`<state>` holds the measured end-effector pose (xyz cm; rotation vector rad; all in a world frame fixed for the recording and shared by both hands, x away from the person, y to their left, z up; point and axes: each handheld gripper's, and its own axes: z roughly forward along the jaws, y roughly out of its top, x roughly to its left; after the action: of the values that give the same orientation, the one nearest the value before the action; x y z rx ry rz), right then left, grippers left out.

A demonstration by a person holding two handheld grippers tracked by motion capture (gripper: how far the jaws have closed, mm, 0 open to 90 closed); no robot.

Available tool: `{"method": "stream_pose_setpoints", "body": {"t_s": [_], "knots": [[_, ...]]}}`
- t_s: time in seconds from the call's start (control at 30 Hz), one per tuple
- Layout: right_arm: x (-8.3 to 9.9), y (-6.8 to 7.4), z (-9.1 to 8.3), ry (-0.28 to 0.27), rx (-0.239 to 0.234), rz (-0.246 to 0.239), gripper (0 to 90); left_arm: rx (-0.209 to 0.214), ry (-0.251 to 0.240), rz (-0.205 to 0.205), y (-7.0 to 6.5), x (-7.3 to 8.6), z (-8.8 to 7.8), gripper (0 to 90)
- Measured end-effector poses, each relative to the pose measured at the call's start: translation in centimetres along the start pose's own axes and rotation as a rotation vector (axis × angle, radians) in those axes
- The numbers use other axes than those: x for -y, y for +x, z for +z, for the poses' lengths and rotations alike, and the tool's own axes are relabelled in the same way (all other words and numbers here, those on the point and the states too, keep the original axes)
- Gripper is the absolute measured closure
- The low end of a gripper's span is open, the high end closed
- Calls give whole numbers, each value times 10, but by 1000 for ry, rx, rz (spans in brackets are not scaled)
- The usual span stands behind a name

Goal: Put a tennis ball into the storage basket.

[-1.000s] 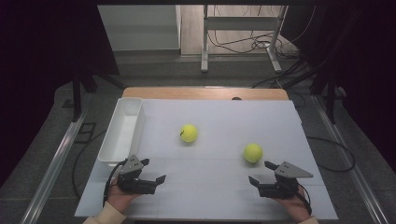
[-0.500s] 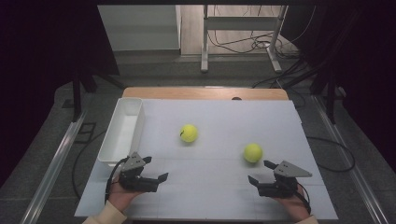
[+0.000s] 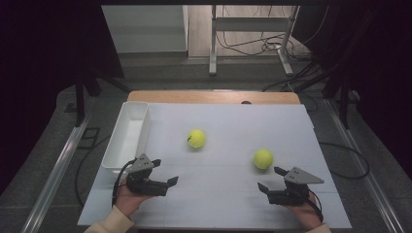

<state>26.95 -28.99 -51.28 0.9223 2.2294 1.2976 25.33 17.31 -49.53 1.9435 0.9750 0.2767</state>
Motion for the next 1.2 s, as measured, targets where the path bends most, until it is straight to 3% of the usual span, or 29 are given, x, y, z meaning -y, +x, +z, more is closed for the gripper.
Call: {"method": "stream_pose_setpoints", "body": {"t_s": [0.27,0.93,1.2], "knots": [[0,0,0,1,2,-3,134,25,13,2,0,-7,7,46],[1,-1,0,6,5,-9,134,25,27,-37,6,-21,19,54],[1,-1,0,6,5,-12,134,27,22,-32,7,-29,23,54]]}}
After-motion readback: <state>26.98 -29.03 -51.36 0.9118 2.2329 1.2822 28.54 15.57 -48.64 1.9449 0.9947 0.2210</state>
